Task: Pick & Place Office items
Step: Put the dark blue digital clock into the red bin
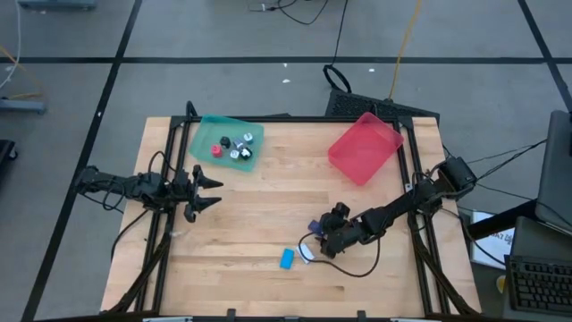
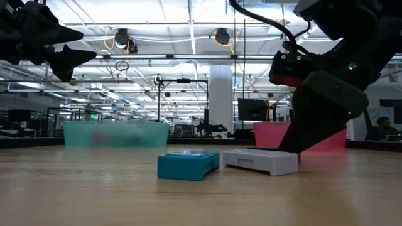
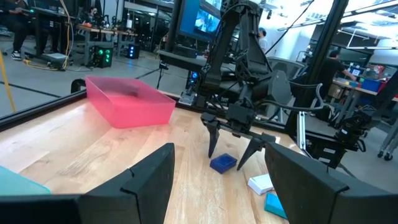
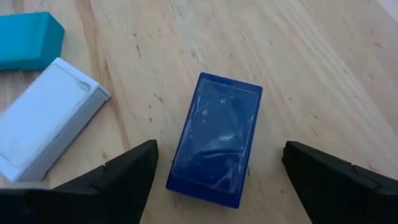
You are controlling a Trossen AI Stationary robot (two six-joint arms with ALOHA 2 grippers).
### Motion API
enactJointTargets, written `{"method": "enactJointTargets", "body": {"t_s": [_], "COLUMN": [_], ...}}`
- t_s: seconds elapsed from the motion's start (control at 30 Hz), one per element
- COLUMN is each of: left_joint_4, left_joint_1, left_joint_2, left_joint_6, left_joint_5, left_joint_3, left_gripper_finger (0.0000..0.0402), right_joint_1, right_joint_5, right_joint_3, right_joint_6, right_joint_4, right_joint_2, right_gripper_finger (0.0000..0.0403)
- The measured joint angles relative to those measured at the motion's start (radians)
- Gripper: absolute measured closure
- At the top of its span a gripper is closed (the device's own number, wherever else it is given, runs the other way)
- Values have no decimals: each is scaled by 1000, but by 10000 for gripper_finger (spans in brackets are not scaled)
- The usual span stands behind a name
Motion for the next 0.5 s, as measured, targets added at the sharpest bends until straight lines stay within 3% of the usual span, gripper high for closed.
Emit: {"method": "enactJointTargets", "body": {"t_s": [0.5], "left_joint_4": [0], "left_joint_1": [0], "left_joint_2": [0], "left_joint_6": [0], "left_joint_5": [0], "left_joint_3": [0], "left_gripper_finger": [149], "right_joint_1": [-1], "right_joint_5": [1], "right_joint_3": [0], "right_joint_6": [-22], "right_joint_4": [-4], "right_joint_2": [0], "right_gripper_finger": [191]}}
